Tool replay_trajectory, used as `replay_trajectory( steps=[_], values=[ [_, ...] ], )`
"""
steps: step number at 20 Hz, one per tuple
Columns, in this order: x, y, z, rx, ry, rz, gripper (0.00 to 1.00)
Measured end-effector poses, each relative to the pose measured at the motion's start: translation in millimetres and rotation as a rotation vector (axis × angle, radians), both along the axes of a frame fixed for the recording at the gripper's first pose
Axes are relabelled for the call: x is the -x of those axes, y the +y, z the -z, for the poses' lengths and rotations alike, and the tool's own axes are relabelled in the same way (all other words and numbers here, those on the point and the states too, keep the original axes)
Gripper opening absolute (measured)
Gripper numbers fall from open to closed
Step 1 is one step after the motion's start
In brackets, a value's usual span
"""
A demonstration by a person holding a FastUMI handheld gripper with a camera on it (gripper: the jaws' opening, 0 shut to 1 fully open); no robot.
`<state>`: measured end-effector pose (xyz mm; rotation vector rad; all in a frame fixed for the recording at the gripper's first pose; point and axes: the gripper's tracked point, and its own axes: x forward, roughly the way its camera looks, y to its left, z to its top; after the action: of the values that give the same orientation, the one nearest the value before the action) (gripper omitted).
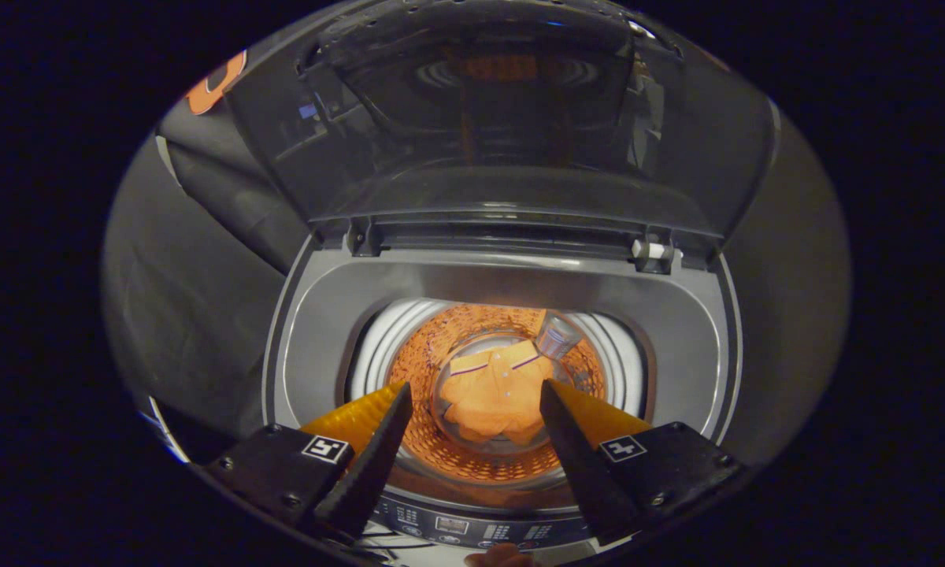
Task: Put the clothes into the washing machine and then close the washing machine lid.
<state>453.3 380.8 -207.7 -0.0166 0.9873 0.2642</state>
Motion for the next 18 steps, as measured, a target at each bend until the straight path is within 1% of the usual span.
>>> replay_trajectory(
  steps=[9,14,18],
  values=[
    [-7,-6,-29,0.022,-0.037,0.011,1.00],
    [-6,-7,-71,0.013,-0.082,0.016,1.00],
    [-10,-7,-121,-0.006,-0.136,0.027,1.00]
  ],
)
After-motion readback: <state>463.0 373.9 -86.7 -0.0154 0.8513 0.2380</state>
